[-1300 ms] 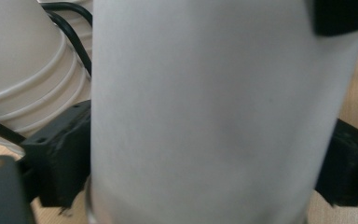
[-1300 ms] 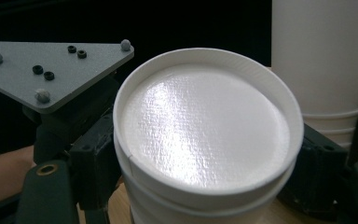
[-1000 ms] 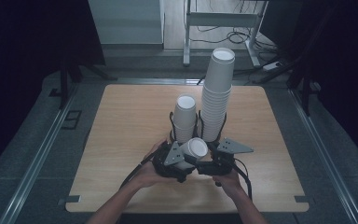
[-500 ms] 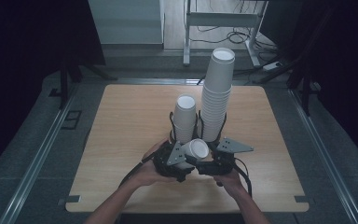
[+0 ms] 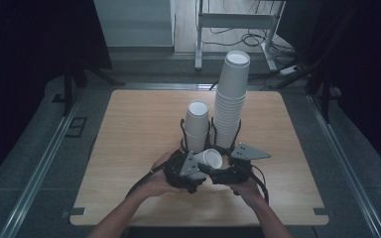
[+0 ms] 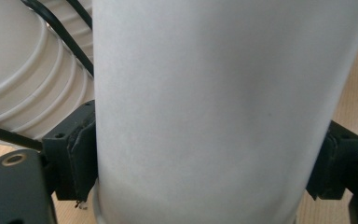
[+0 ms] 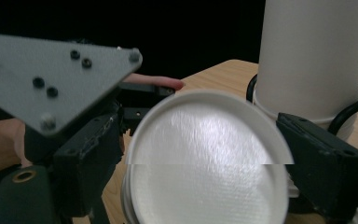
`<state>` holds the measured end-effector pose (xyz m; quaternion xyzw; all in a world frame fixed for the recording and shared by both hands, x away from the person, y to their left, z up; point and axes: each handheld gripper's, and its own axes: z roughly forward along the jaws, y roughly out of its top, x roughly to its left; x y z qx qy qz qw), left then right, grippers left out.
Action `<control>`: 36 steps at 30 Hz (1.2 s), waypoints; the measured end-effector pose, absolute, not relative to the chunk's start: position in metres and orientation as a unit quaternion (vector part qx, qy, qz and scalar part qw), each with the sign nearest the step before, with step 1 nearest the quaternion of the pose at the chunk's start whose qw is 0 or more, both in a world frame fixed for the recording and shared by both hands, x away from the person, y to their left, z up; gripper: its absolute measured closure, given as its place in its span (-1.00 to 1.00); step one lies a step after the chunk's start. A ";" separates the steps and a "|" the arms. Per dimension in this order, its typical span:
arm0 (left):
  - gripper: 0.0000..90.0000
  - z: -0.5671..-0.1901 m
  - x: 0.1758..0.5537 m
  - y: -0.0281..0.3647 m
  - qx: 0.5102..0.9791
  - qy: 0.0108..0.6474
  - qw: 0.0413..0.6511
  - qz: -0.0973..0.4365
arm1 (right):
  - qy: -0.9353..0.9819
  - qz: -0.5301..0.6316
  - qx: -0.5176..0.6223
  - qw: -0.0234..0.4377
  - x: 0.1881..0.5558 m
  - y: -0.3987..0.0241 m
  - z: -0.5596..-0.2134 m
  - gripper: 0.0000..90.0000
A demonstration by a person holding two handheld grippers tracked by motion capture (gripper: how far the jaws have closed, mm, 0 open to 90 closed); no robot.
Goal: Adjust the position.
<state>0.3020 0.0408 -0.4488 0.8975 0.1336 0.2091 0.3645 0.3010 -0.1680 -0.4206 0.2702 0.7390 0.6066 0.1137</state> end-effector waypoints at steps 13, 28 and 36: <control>-0.68 -0.455 0.308 0.035 0.921 0.132 0.296 0.216 | 0.768 0.566 0.276 0.117 0.308 -0.177 -0.415 -0.75; -0.68 -0.458 0.308 0.031 0.923 0.132 0.291 0.214 | 0.801 0.523 0.283 0.067 0.320 -0.169 -0.438 -0.75; -0.69 -0.456 0.308 0.030 0.925 0.126 0.284 0.220 | 0.808 0.523 0.269 0.038 0.323 -0.165 -0.444 -0.61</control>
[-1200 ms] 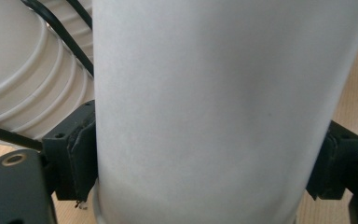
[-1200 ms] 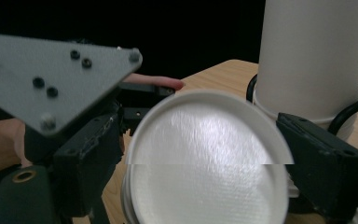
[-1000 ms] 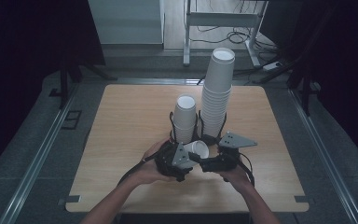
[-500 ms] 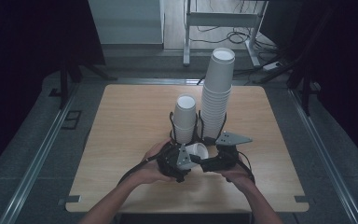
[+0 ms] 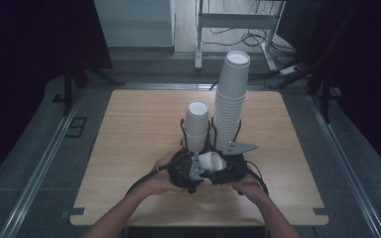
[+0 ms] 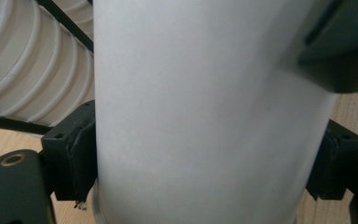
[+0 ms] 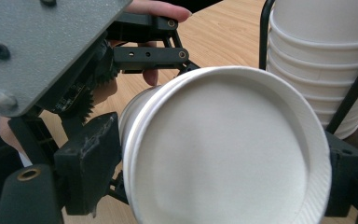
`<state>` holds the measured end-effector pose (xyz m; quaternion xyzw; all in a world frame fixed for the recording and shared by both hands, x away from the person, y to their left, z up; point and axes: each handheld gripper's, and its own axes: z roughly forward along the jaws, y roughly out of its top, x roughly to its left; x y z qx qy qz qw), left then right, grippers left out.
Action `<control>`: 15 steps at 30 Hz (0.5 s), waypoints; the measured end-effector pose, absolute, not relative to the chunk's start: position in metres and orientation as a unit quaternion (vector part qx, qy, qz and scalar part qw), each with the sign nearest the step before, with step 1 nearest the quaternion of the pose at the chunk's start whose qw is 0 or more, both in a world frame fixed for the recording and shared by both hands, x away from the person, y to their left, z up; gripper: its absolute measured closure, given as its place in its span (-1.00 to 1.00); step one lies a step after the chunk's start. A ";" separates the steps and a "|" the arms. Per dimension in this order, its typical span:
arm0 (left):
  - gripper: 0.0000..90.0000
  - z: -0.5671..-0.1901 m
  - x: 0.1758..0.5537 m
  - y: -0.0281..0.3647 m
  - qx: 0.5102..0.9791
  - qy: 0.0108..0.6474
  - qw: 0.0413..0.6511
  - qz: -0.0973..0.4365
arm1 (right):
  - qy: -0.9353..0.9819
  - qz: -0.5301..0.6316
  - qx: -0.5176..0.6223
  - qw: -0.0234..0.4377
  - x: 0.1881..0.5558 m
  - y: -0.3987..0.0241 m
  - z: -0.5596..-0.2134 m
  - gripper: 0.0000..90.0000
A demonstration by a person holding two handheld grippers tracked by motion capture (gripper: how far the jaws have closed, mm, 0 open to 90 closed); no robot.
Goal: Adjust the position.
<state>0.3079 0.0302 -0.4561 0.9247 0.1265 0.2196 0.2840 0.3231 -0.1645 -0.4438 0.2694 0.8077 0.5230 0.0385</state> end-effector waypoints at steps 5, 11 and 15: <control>-0.73 -0.458 0.309 0.031 0.923 0.130 0.292 0.214 | 0.800 0.534 0.270 0.030 0.322 -0.167 -0.444 -0.52; -0.95 -0.456 0.313 0.033 0.915 0.155 0.322 0.186 | 0.781 0.557 0.280 0.035 0.323 -0.174 -0.444 -0.48; -0.99 -0.455 0.315 0.038 0.907 0.168 0.340 0.185 | 0.762 0.581 0.287 0.023 0.324 -0.185 -0.444 -0.48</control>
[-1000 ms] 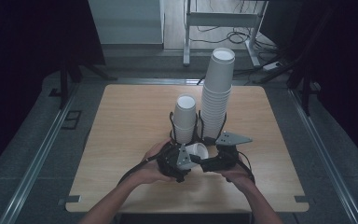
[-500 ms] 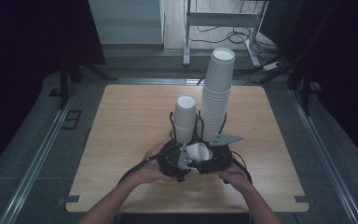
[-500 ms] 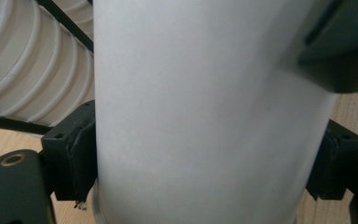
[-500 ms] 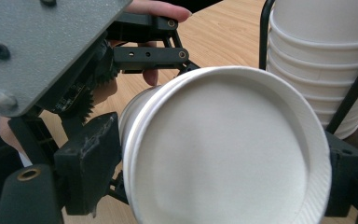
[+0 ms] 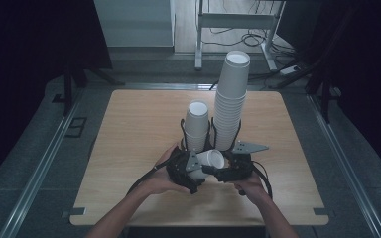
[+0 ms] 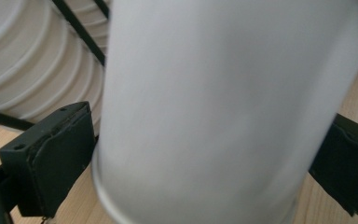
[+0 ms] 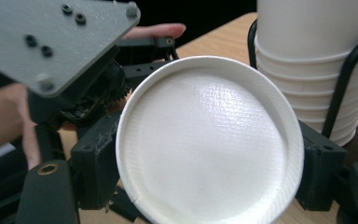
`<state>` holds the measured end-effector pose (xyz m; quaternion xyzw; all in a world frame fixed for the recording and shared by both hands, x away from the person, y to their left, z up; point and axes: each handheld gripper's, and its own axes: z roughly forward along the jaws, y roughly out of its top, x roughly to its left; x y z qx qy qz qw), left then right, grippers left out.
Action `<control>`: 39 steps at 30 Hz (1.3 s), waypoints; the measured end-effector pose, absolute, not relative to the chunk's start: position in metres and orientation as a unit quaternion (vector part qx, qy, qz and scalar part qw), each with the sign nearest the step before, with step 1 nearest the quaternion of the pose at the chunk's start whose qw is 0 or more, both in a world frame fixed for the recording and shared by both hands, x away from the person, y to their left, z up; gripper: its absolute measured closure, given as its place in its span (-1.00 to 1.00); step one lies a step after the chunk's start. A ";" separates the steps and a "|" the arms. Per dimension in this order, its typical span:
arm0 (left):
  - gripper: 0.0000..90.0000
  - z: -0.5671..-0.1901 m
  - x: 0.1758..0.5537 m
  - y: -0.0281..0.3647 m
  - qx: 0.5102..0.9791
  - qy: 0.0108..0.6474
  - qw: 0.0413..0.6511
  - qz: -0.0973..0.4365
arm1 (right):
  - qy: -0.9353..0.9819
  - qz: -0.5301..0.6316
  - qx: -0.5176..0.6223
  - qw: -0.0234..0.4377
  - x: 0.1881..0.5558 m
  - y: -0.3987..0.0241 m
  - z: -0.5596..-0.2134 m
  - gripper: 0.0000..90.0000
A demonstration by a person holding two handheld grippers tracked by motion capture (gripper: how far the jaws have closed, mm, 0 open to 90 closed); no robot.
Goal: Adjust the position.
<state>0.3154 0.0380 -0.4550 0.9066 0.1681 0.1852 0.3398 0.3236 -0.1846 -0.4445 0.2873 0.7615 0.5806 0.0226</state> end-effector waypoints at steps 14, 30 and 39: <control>-0.46 -0.454 0.313 0.042 0.895 0.161 0.375 0.181 | 0.728 0.617 0.299 0.019 0.321 -0.204 -0.449 -0.48; -0.92 -0.450 0.311 0.049 0.884 0.161 0.388 0.207 | 0.728 0.613 0.307 0.008 0.324 -0.206 -0.452 -0.47; -0.95 -0.443 0.308 0.042 0.885 0.136 0.378 0.237 | 0.729 0.607 0.315 0.002 0.328 -0.203 -0.449 -0.46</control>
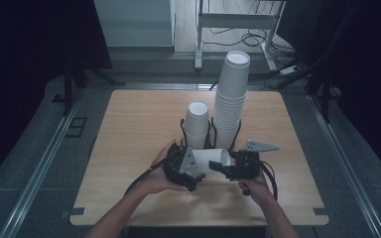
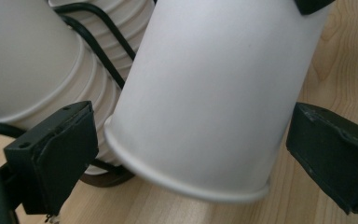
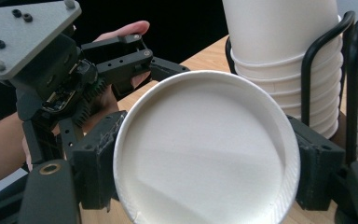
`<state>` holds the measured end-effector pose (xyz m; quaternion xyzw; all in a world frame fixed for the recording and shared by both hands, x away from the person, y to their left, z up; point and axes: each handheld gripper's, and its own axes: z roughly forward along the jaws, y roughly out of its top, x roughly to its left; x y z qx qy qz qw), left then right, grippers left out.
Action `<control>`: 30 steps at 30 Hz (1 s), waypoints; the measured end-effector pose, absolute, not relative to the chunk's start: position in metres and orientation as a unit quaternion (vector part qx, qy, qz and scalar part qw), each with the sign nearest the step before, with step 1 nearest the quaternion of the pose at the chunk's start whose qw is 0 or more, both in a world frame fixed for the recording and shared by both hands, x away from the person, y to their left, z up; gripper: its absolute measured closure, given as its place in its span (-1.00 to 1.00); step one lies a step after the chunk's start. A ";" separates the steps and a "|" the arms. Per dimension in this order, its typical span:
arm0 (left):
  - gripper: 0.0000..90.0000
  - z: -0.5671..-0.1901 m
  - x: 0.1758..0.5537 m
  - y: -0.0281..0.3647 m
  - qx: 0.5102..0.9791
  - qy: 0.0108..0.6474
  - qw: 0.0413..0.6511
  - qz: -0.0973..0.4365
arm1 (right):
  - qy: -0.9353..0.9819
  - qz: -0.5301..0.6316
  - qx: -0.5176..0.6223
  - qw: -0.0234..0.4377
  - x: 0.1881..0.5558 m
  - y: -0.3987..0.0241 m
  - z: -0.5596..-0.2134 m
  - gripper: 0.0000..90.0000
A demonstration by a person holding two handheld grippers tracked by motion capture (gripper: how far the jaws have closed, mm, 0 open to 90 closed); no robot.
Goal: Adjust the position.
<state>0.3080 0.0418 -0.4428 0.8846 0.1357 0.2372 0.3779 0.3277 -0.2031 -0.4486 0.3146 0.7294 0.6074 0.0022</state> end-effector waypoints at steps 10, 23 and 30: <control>-0.91 -0.450 0.312 0.030 0.894 0.116 0.358 0.243 | 0.734 0.604 0.310 -0.008 0.328 -0.194 -0.448 -0.46; -0.71 -0.452 0.311 0.030 0.896 0.105 0.353 0.247 | 0.741 0.597 0.307 -0.005 0.328 -0.192 -0.448 -0.51; -0.69 -0.450 0.310 0.031 0.898 0.098 0.349 0.250 | 0.753 0.582 0.307 0.006 0.329 -0.191 -0.446 -0.67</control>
